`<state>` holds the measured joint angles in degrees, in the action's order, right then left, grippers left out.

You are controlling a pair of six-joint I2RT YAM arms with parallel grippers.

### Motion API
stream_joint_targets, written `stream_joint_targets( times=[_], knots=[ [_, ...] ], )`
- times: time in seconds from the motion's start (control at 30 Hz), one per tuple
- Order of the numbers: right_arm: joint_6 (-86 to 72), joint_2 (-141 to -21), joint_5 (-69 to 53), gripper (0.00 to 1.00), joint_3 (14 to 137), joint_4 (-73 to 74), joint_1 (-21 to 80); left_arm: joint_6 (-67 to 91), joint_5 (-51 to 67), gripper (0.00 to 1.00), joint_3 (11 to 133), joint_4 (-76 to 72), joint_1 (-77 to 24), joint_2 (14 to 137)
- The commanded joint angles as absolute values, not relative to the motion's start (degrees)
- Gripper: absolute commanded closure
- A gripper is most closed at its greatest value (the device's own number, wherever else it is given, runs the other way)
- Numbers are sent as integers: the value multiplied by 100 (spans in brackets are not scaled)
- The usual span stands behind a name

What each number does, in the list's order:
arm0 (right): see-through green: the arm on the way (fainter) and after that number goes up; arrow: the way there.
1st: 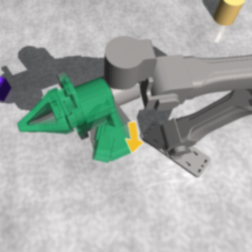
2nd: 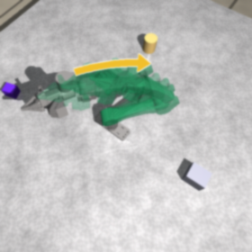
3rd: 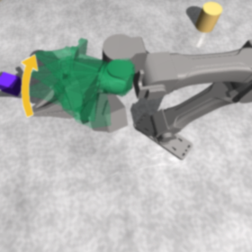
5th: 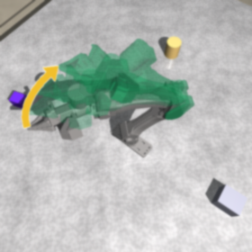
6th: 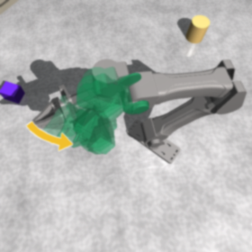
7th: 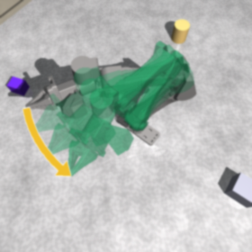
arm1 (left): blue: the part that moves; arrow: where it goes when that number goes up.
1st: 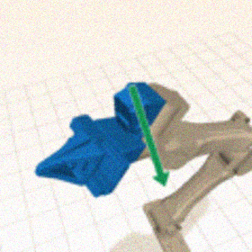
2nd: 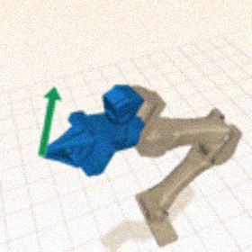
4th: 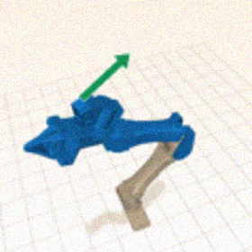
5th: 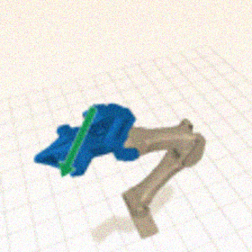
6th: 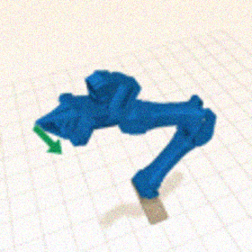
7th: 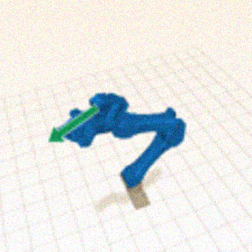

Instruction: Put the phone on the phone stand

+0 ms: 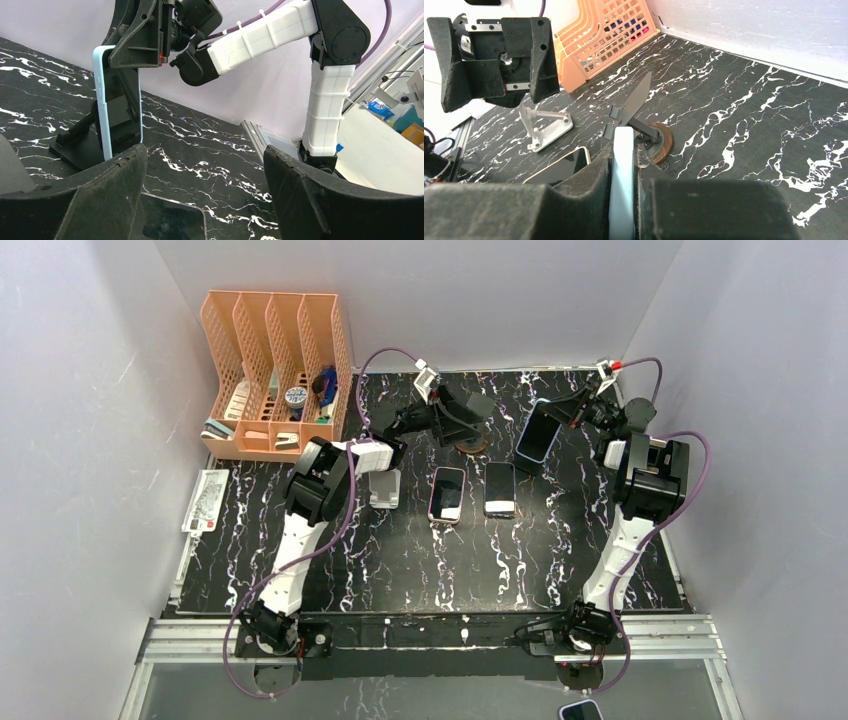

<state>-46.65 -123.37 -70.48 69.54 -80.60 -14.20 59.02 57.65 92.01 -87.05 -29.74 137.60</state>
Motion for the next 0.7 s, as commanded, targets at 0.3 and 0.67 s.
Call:
stream_joint_targets(
  times=[0.3, 0.67],
  knots=[
    [-4291, -12356, -7036, 97, 6975, -7907, -1434, 5905, 5880, 17, 9408, -9149, -2944, 13720],
    [-4103, -12415, -7082, 75, 7068, -7548, -1433, 5916, 5889, 17, 9413, -9149, -2944, 13720]
  ],
)
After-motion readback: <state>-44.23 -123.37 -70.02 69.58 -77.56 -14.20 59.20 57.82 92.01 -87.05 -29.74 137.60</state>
